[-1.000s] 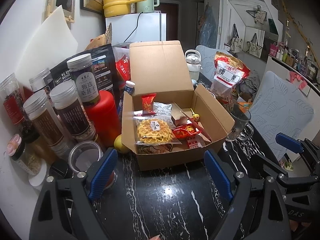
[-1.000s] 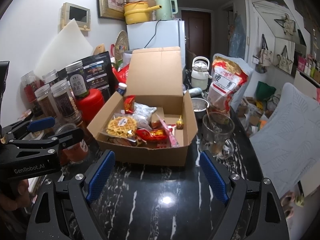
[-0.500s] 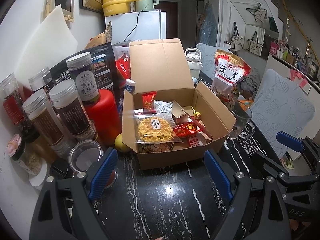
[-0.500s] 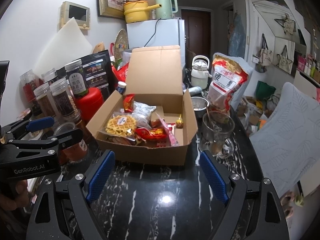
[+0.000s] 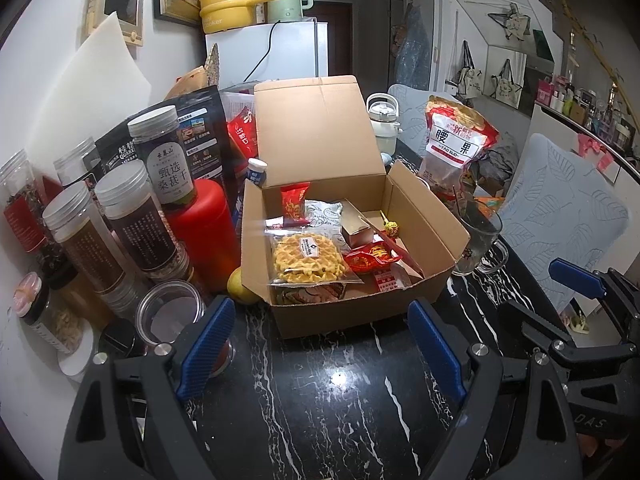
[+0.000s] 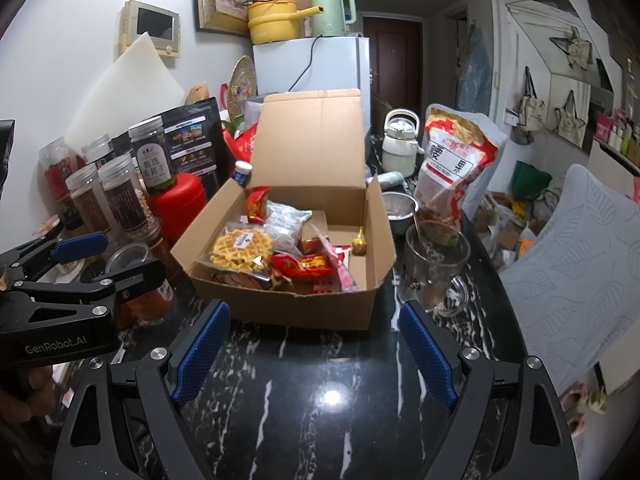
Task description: Organize snacks
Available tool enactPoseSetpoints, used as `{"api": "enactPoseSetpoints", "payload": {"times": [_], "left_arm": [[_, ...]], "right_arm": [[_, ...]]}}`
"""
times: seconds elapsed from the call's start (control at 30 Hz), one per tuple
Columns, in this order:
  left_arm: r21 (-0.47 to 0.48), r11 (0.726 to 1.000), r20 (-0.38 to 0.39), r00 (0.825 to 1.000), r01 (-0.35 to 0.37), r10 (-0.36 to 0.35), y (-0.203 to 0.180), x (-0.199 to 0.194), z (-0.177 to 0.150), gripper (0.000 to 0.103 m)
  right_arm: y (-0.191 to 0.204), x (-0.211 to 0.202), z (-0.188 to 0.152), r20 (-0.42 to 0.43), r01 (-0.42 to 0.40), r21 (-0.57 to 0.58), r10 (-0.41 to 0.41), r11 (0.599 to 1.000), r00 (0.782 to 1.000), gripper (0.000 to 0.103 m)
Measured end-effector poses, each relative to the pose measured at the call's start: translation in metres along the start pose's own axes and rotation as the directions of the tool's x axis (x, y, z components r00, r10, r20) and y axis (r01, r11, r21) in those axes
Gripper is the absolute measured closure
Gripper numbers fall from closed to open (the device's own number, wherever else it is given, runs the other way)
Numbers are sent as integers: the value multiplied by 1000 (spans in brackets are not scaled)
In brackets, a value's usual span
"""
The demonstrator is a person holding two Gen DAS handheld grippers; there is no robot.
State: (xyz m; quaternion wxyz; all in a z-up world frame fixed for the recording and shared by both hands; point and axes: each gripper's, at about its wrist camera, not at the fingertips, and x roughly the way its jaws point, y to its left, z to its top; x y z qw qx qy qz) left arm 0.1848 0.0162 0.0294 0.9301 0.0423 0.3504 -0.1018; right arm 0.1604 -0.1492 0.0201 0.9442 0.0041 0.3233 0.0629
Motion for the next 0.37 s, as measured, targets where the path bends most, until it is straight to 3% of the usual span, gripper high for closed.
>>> {"api": "enactPoseSetpoints", "payload": {"times": [0.37], "left_arm": [[1, 1000, -8, 1000, -2, 2, -1, 2, -1, 14]], "right_arm": [[-2, 4, -2, -6, -2, 2, 2, 1000, 1000, 16]]}}
